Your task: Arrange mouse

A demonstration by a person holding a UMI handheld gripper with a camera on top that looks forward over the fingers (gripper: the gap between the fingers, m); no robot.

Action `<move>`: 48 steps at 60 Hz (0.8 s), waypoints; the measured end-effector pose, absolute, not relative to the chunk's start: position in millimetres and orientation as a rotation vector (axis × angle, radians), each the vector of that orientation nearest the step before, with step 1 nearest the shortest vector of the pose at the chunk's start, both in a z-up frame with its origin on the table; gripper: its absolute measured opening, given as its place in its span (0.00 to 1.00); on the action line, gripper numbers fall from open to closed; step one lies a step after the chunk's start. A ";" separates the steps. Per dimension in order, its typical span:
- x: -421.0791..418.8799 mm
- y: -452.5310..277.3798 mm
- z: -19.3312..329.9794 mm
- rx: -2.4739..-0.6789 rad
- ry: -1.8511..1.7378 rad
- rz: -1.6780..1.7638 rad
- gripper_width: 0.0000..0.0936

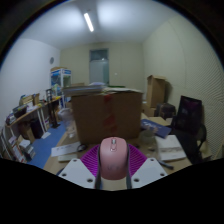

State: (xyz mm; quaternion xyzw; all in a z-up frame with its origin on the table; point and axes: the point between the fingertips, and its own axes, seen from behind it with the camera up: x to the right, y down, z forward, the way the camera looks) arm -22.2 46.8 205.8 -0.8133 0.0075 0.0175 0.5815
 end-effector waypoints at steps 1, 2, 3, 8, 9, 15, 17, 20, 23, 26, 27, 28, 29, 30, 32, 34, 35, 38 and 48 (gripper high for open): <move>-36.0 48.4 201.9 -1.904 0.007 0.045 0.37; -50.0 49.4 197.5 -1.906 -0.002 0.052 0.37; -63.8 50.3 192.3 -1.910 -0.009 0.061 0.37; -125.7 48.8 147.7 -1.973 -0.035 0.105 0.37; -135.6 48.6 138.1 -1.986 -0.045 0.108 0.37; -170.9 45.0 72.7 -2.085 -0.072 0.092 0.37; -178.9 46.7 56.4 -2.104 -0.073 0.096 0.37; -179.3 41.9 37.3 -2.137 -0.070 0.090 0.37; -181.2 41.9 19.8 -2.163 -0.074 0.075 0.37; -180.4 39.8 3.3 -2.193 -0.067 0.071 0.37; -179.0 38.8 -1.5 -2.202 -0.069 0.067 0.37; -176.7 38.0 -7.2 -2.213 -0.072 0.056 0.37; -175.2 36.3 -11.9 -2.224 -0.079 0.048 0.39; -175.2 39.2 -8.1 -2.193 -0.084 0.046 0.38; -174.6 40.8 -11.2 -2.192 -0.094 0.035 0.38; -174.4 41.7 -11.4 -2.189 -0.081 0.040 0.39; -174.6 40.9 -12.3 -2.196 -0.071 0.045 0.41; -175.0 41.6 -11.7 -2.206 -0.058 0.046 0.46; -181.0 29.0 -7.7 -2.308 -0.060 0.112 0.77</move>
